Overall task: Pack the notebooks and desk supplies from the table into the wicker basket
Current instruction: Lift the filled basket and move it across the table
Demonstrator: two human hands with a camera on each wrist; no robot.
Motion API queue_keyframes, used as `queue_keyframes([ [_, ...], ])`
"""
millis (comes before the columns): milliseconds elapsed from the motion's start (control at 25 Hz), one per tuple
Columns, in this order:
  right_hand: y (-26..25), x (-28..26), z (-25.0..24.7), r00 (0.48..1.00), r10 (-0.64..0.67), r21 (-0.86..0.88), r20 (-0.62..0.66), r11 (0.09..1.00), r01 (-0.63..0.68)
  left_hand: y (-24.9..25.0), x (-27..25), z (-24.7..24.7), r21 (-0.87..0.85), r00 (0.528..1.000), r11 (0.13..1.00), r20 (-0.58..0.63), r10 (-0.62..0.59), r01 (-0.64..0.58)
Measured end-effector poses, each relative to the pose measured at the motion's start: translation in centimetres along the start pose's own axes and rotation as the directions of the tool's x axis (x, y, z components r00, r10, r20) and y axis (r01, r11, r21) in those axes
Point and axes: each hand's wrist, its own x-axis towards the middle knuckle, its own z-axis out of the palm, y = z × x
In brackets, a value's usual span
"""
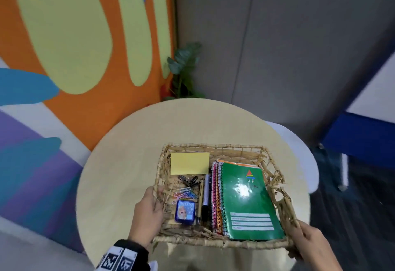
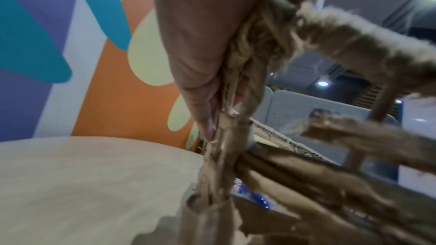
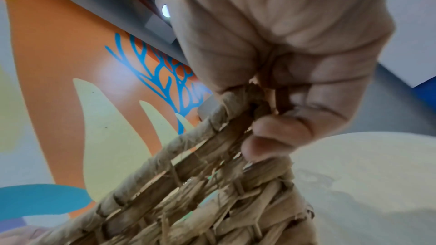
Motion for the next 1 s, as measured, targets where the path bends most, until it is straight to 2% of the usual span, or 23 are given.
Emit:
queue_keyframes([
  [80, -3.0, 3.3, 1.4, 0.998, -0.047, 0.032, 0.045, 0.998, 0.046, -0.2, 0.8, -2.0, -0.027, 0.994, 0.999, -0.109, -0.023, 0.020],
  [200, -8.4, 8.5, 4.5, 0.987, -0.124, 0.061, 0.100, 0.991, 0.118, -0.6, 2.2, -4.4, -0.185, 0.968, 0.980, -0.226, -0.110, 0.068],
  [320, -14.6, 13.7, 8.1, 0.965, -0.223, 0.058, 0.140, 0.974, 0.217, -1.4, 4.1, -6.0, -0.303, 0.924, 0.947, -0.324, -0.204, 0.103],
  [440, -20.6, 19.3, 12.5, 0.932, -0.314, 0.017, 0.183, 0.949, 0.316, -2.0, 6.6, -6.3, -0.404, 0.865, 0.899, -0.378, -0.329, 0.166],
  [560, -25.5, 23.9, 17.2, 0.899, -0.371, -0.013, 0.231, 0.923, 0.384, -2.4, 9.2, -5.7, -0.505, 0.773, 0.843, -0.456, -0.442, 0.184],
  [720, -30.0, 28.3, 22.7, 0.848, -0.438, -0.072, 0.300, 0.875, 0.478, -3.9, 13.2, -4.6, -0.541, 0.706, 0.816, -0.495, -0.506, 0.206],
  [800, -31.4, 29.9, 25.3, 0.832, -0.449, -0.095, 0.326, 0.860, 0.502, -5.0, 15.1, -4.3, -0.557, 0.659, 0.800, -0.518, -0.545, 0.223],
  [1000, -32.9, 32.8, 30.0, 0.817, -0.413, -0.157, 0.402, 0.848, 0.506, -7.2, 18.5, -2.8, -0.575, 0.575, 0.765, -0.534, -0.620, 0.291],
])
